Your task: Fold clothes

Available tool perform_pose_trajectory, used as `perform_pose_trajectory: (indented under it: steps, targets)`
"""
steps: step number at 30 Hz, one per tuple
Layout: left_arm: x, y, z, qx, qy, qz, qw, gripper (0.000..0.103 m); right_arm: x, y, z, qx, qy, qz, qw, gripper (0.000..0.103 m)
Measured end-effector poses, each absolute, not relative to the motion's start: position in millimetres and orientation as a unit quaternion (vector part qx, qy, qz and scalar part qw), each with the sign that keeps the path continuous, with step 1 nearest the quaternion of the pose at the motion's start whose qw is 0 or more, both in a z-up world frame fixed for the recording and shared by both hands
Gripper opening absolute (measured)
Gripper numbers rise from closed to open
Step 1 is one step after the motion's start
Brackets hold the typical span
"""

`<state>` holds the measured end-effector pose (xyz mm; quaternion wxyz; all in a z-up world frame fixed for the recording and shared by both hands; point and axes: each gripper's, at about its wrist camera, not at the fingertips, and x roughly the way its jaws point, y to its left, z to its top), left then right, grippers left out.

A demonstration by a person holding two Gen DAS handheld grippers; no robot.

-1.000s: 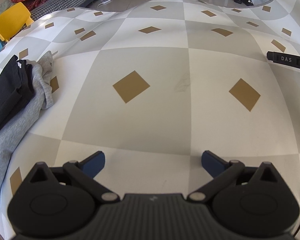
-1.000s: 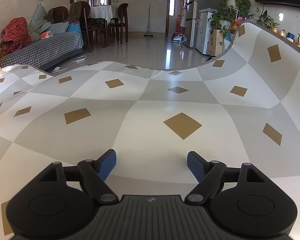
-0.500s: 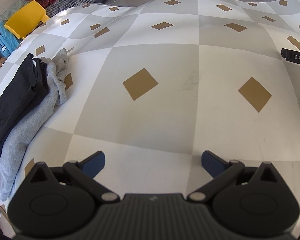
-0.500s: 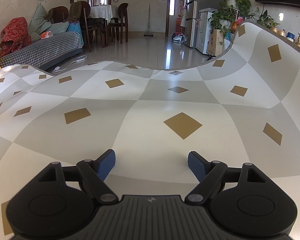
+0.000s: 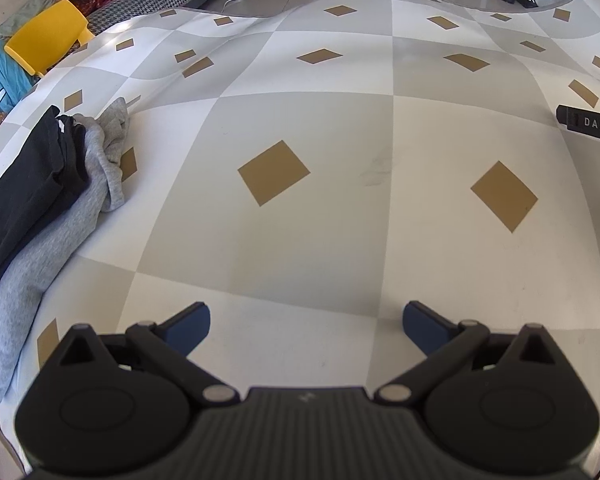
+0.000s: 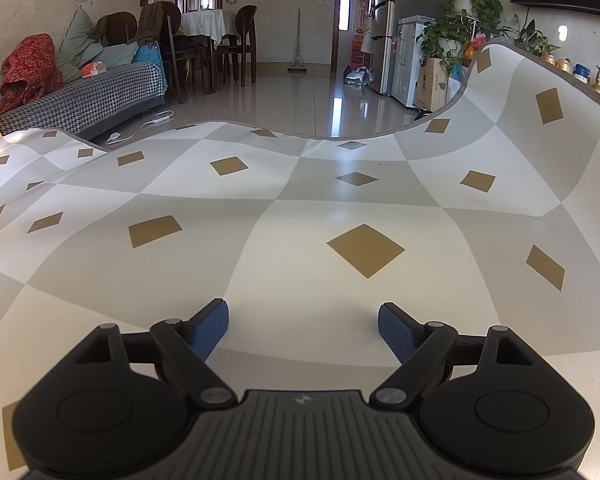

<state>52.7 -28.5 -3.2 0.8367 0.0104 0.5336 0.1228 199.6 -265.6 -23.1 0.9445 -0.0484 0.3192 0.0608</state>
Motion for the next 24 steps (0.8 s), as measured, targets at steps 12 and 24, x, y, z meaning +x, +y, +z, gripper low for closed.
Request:
perform_pose_trajectory:
  steps: [12,24]
  targets:
    - [53,-30,2,0.046,0.552,0.056,0.831,0.103,200,-265,-24,-0.048,0.320,0.061,0.944,0.084]
    - [39,-26,5,-0.002,0.533,0.021,0.846,0.103,200,-265,-24,-0.048,0.320,0.061,0.944,0.084]
